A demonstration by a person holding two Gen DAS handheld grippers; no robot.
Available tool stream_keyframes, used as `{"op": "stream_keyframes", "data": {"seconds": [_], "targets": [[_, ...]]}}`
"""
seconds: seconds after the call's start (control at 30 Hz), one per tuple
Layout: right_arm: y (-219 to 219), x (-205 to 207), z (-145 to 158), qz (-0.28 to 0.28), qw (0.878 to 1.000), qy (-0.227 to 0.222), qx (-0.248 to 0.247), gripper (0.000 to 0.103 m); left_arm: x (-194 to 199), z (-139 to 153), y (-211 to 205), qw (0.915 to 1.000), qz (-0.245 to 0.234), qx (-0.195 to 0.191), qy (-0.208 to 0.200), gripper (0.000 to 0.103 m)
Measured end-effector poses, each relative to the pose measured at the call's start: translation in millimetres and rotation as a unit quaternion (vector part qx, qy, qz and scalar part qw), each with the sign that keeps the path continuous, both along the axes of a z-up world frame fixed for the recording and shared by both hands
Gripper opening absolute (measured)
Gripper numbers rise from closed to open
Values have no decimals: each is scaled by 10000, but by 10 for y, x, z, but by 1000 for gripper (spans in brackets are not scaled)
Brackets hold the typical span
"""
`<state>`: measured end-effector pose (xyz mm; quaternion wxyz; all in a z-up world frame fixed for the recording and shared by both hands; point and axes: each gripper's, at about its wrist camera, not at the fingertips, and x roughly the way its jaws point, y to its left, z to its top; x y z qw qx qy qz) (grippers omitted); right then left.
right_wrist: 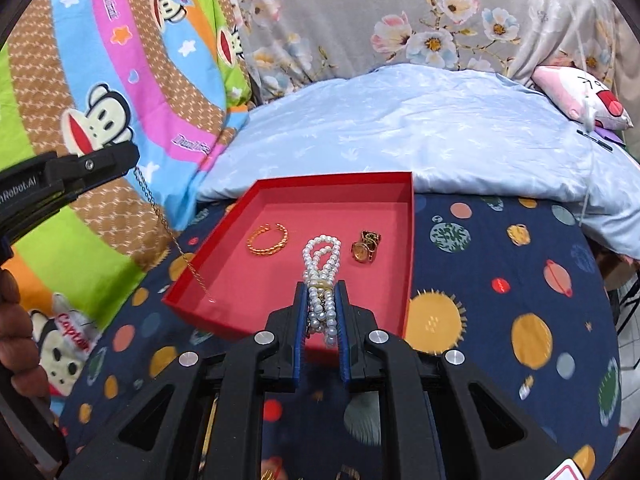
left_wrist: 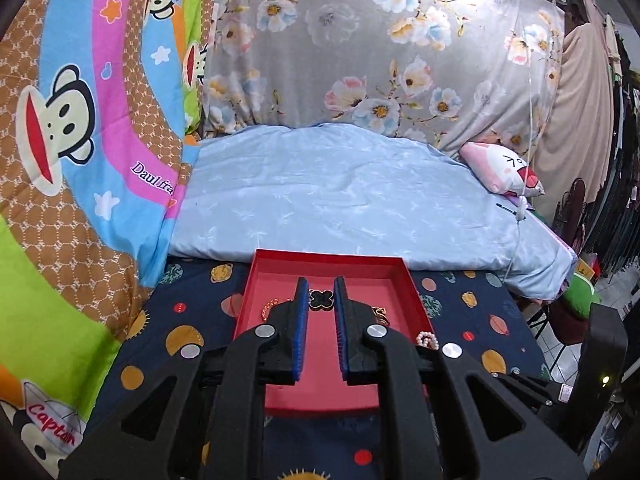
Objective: Organize jewelry
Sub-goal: 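Carry pearl bracelet and clover earring into the red tray and release both, then grasp the gold ring with the left gripper while the right gripper approaches the gold earring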
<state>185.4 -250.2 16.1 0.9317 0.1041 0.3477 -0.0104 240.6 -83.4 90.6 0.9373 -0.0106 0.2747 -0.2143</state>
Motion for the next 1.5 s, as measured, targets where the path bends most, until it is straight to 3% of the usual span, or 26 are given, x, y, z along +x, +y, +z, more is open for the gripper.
{"op": "stream_keyframes", "data": {"seconds": [0.4, 0.5, 0.53, 0.63, 0.97, 1.5], "targets": [[-9, 402, -371, -30, 9994, 319, -96, 14, 513, -417, -162, 9991, 203, 113, 350, 12], [-15, 382, -363, -47, 9996, 280, -81, 15, 545, -502, -172, 9984, 298, 252, 402, 32], [-15, 372, -355, -58, 9996, 271, -77, 16, 543, -525, -159, 9980, 377, 283, 409, 45], [-48, 289, -304, -116, 9997, 194, 46, 21, 496, -547, -96, 9975, 499, 267, 428, 54], [-123, -453, -154, -310, 9988, 55, 380, 22, -55, -597, 266, 9953, 687, 275, 617, 58], [292, -1658, -421, -36, 9977, 568, 367, 22, -1280, -1101, 646, 9882, 629, 692, 1210, 58]]}}
